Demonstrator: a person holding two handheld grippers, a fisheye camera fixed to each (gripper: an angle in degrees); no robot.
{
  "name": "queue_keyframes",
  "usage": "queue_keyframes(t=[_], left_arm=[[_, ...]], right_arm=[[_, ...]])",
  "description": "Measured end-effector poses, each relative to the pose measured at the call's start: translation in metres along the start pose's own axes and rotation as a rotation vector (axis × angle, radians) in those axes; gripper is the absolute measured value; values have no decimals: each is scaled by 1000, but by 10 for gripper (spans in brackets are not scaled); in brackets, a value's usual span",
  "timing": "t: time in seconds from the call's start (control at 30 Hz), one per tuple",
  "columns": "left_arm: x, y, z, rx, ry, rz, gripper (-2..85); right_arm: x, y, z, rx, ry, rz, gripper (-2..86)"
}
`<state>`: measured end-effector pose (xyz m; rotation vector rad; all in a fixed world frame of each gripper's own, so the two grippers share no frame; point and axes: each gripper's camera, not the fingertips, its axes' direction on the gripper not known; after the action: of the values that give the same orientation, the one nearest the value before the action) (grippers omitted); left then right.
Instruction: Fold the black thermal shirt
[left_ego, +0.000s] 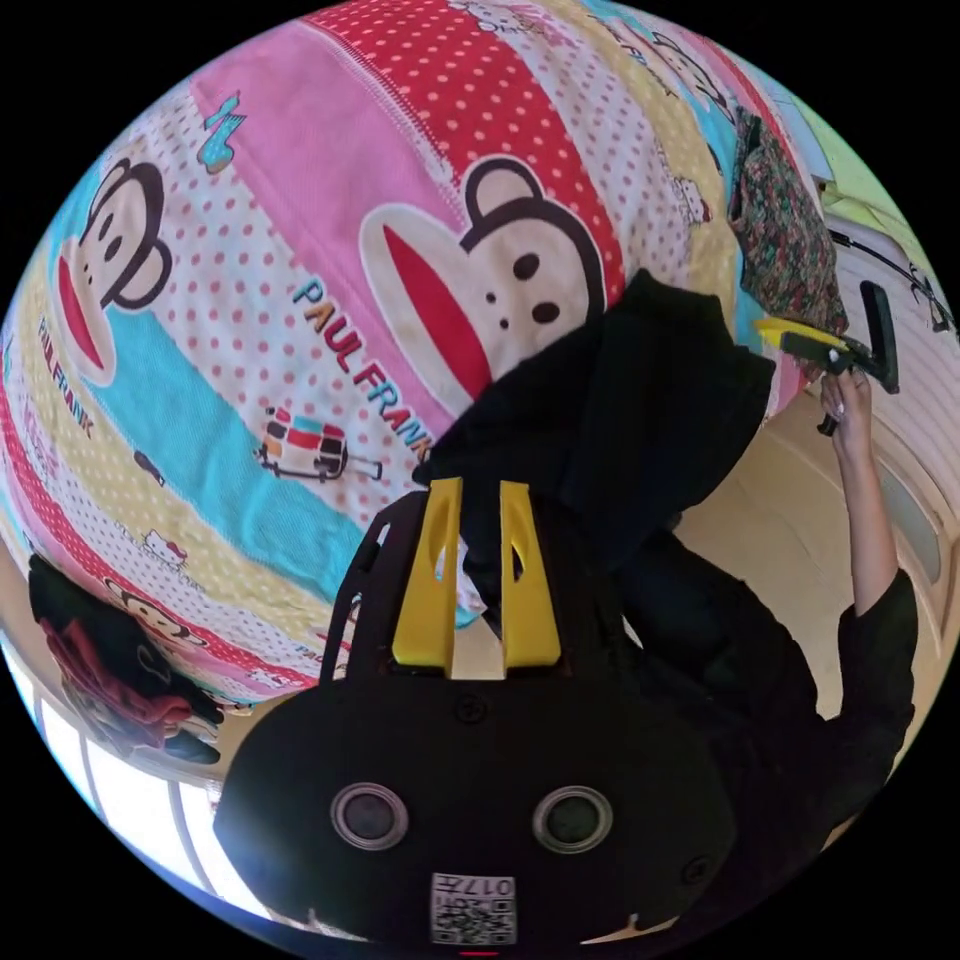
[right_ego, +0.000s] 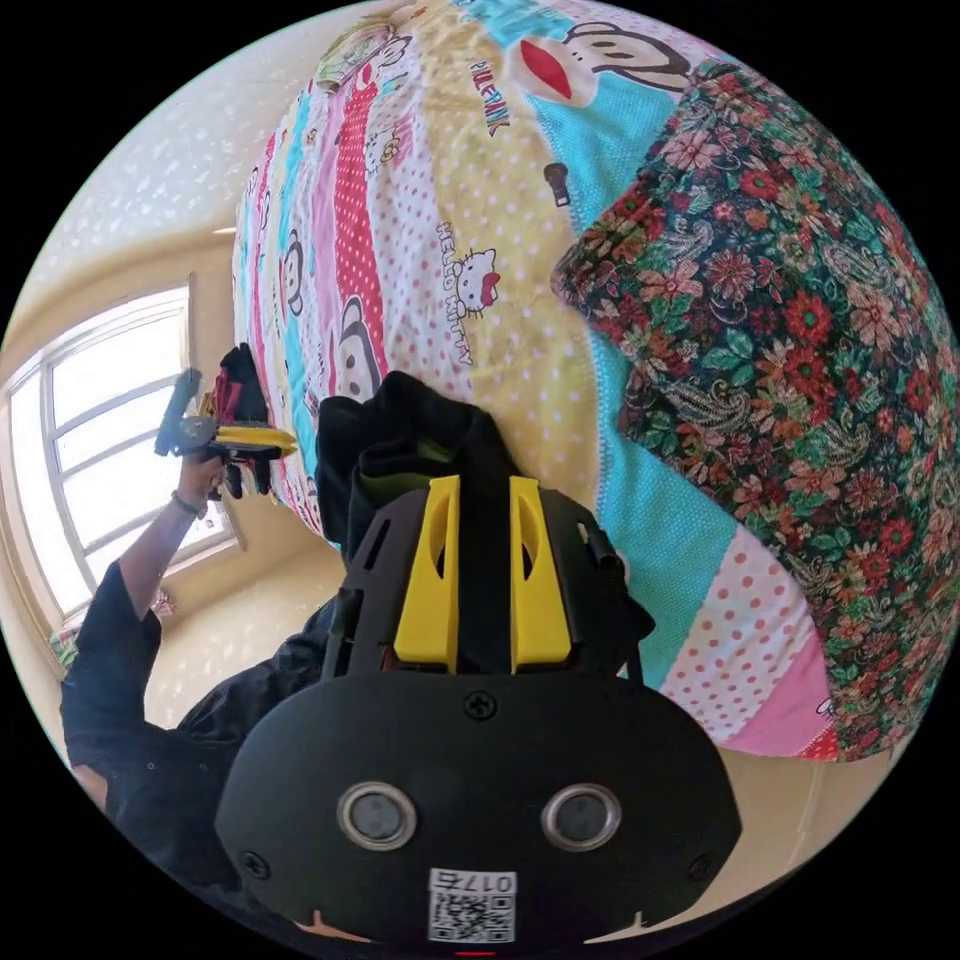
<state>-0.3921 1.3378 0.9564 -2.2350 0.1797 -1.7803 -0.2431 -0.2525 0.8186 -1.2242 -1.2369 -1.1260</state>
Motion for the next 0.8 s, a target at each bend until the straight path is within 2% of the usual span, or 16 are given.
queue_keyframes(t=[0.1,0.17,0.33,0.4,0.47,0.53,0.6,0.67,0.7,0.8], left_arm=[[-7,-21,32,29,91,-3,97],[-7,-29,73,17,49,-13,101],[-3,-7,135,125,21,-92,94],[2,12,153,156,46,-93,63],[7,32,184,66,160,-47,41],[8,57,199,59,260,-18,37],[5,91,201,120,364,-2,31],[-7,151,194,272,601,-16,9],[-10,168,193,307,663,-21,2],[-5,252,189,412,705,22,-6]], right_arm=[[1,-25,36,-85,13,-26,113],[3,-33,66,-166,18,-50,119],[1,-27,86,-54,5,-40,90],[6,-24,98,-93,-103,14,64],[-1,-13,95,-34,-115,13,53],[-11,0,87,18,-157,5,45],[-26,24,67,102,-260,-2,36],[-41,45,54,129,-302,-25,31],[-53,59,46,132,-315,-57,29],[-87,98,25,170,-363,-158,26]])
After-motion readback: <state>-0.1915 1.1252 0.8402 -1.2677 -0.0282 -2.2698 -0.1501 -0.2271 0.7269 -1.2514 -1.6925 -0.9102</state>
